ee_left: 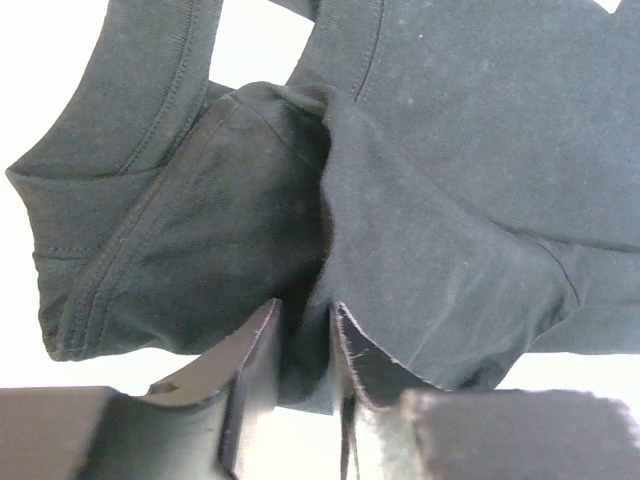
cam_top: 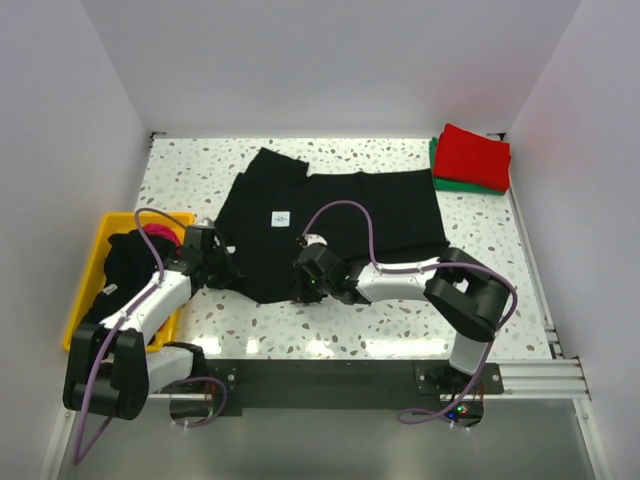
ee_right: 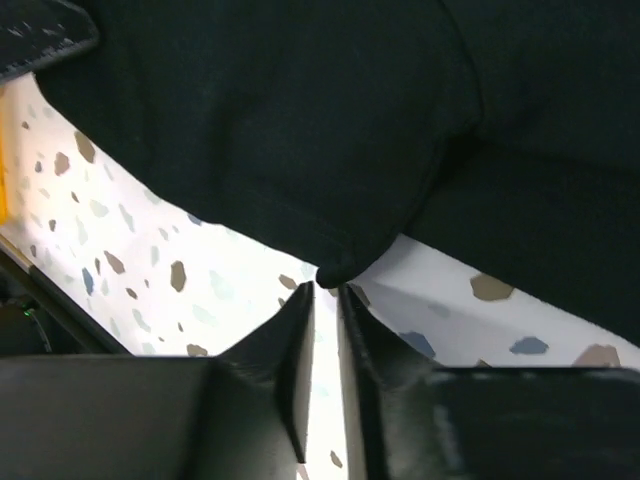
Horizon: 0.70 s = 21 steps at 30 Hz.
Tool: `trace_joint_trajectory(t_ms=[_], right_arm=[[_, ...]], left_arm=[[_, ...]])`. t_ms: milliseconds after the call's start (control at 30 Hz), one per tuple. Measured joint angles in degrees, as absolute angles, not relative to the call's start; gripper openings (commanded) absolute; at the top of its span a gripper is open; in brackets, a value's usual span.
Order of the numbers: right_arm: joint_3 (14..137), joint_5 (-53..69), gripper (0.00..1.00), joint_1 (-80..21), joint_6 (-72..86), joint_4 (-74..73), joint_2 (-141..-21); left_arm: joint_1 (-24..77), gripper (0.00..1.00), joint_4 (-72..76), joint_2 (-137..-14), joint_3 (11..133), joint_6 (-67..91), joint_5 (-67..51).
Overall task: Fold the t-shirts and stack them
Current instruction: Fold the tshirt
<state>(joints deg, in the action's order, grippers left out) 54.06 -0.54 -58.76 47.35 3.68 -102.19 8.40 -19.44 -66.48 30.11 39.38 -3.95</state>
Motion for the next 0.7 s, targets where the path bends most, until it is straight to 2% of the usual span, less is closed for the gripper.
trace_joint_trajectory(t_ms=[67,100,200,333,633,700], right_arm=[[54.89,-0.54,0.11,-58.76,47.55,3.75,-102.59],[55.37,-0.56,0.05,-58.78,47.57,3.75,-102.83],[56.38,-0.6,0.0,-58.78,47.59,3.51,-102.94],[58.28,-0.99,0.0,-58.76,47.44,2.31,-102.94],[66.04,-1.96,0.0,-56.25,45.47,-1.91,-102.98],[66.92,-2.02,0.05,-55.11,44.88,-2.72,-102.98]], left_arm=[[8.38,0.27,-19.31,-66.48,30.11,39.35,-4.32],[8.4,0.26,-19.31,-66.5,30.11,39.35,-4.43],[8.4,0.21,-19.22,-66.92,30.15,39.35,-4.89],[8.4,0.14,-19.25,-68.34,31.18,39.35,-5.72],[8.4,0.12,-18.98,-74.22,38.44,39.33,-6.9],[8.4,0.11,-18.79,-76.03,39.99,39.33,-7.38]])
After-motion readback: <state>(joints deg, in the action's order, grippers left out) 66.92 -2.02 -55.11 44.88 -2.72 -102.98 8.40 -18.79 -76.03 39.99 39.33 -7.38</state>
